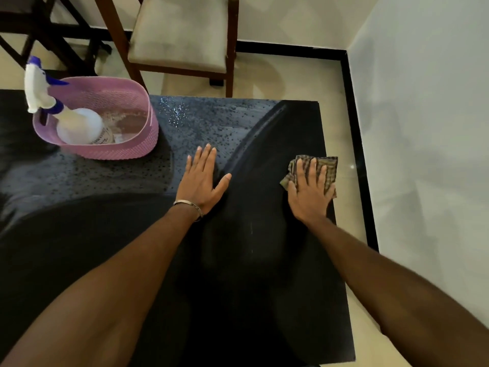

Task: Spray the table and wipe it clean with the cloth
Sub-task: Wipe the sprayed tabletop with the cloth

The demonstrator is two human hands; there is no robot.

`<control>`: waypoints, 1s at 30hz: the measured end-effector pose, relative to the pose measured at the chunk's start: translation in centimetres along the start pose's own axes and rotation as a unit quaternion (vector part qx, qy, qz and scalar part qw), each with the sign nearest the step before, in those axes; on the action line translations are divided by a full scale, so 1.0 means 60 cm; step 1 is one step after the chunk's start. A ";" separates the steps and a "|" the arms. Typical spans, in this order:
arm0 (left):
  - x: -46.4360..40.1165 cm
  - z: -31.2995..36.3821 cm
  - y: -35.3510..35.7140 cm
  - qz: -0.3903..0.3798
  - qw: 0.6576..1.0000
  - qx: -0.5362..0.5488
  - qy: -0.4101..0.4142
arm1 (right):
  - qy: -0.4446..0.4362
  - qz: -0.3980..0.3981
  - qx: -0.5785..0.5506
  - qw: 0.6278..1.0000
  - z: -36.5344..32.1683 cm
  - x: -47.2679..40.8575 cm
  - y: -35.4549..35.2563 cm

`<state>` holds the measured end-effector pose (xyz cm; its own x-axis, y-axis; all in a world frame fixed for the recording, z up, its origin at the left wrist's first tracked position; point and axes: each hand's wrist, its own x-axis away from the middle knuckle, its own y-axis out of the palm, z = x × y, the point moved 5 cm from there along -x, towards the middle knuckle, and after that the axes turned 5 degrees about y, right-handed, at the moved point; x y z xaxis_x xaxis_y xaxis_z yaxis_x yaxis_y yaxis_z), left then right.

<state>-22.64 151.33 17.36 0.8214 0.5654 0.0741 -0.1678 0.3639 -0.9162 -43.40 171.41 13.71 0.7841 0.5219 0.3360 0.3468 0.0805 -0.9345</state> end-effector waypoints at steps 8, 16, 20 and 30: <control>-0.011 0.029 -0.008 0.026 0.999 0.027 -0.014 | -0.245 -0.061 0.041 0.967 -0.104 0.230 0.088; -0.040 -0.018 -0.020 0.018 0.999 0.021 -0.019 | -0.269 -0.069 0.036 0.960 -0.123 0.188 0.084; -0.077 -0.042 -0.035 0.021 0.999 0.029 -0.011 | -0.207 -0.012 0.030 0.978 -0.178 0.074 0.058; -0.135 -0.107 -0.047 0.026 0.999 0.008 -0.034 | -0.145 0.036 0.015 0.989 -0.325 -0.183 -0.016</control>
<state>-25.33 140.98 16.84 0.7729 0.6324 0.0527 -0.2194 0.3443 -0.9128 -42.29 149.04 13.20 0.6241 0.7486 0.2237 0.2764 0.0562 -0.9594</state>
